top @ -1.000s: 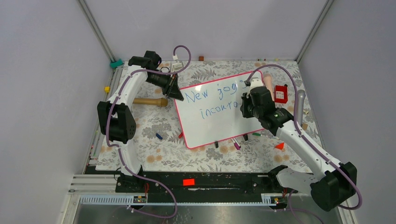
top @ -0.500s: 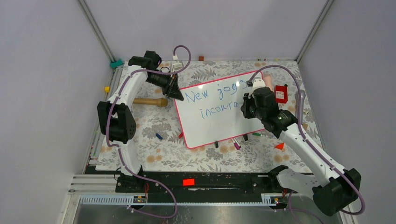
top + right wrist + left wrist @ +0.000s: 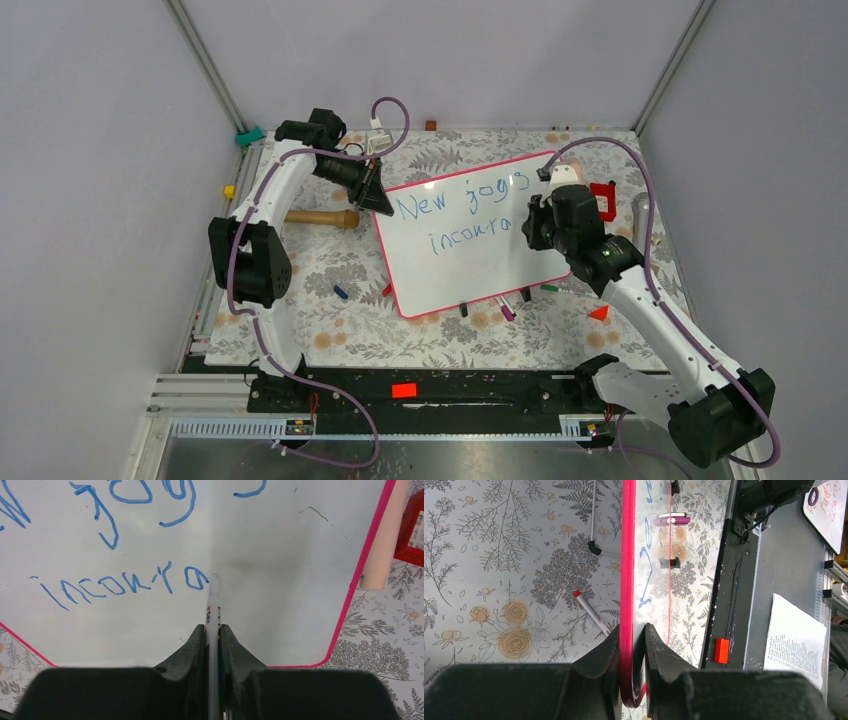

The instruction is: Write a sentence on the whiteboard

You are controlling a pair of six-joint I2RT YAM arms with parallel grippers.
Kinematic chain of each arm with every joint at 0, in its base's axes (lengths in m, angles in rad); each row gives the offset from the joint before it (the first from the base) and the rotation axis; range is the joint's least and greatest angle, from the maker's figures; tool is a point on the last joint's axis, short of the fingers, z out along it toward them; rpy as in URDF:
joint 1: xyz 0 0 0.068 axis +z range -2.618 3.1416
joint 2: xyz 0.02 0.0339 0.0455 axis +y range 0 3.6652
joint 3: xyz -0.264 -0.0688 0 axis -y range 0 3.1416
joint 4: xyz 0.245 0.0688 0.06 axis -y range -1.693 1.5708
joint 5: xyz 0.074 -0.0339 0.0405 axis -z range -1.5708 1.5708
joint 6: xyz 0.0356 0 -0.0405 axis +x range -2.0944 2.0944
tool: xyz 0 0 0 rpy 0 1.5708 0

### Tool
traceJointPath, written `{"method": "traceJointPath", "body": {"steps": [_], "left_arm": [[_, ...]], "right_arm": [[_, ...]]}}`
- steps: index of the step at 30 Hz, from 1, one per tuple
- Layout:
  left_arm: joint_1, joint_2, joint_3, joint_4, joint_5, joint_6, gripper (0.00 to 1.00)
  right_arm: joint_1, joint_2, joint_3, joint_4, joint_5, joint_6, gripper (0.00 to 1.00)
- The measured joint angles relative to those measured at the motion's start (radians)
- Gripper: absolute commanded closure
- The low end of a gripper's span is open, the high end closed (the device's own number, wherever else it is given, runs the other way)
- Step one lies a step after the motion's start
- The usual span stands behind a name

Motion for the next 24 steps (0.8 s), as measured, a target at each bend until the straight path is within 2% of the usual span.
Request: {"method": "traceJointPath", "body": {"steps": [24], "left_arm": [[0.000,0.000,0.000,0.000,-0.001,0.000,1.00]], "right_arm": [[-0.029,0.113,0.060,0.008,-0.026,0.000,1.00]]}}
